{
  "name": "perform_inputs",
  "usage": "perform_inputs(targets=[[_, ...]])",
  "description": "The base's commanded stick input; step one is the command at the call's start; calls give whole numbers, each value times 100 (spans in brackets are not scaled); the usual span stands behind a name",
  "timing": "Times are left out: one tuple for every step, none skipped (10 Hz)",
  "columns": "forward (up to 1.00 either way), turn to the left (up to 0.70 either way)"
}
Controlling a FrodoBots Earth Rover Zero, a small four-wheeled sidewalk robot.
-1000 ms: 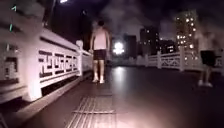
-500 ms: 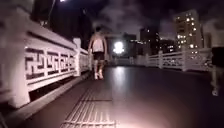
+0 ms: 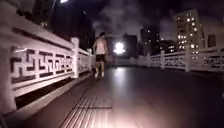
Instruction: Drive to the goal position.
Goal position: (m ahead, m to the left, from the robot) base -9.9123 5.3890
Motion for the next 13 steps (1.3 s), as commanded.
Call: perform_inputs(targets=[[45, 0], [45, 0], [45, 0], [45, 0], [45, 0], [45, 0], [45, 0], [45, 0], [45, 0], [45, 0], [45, 0], [45, 2], [45, 27]])
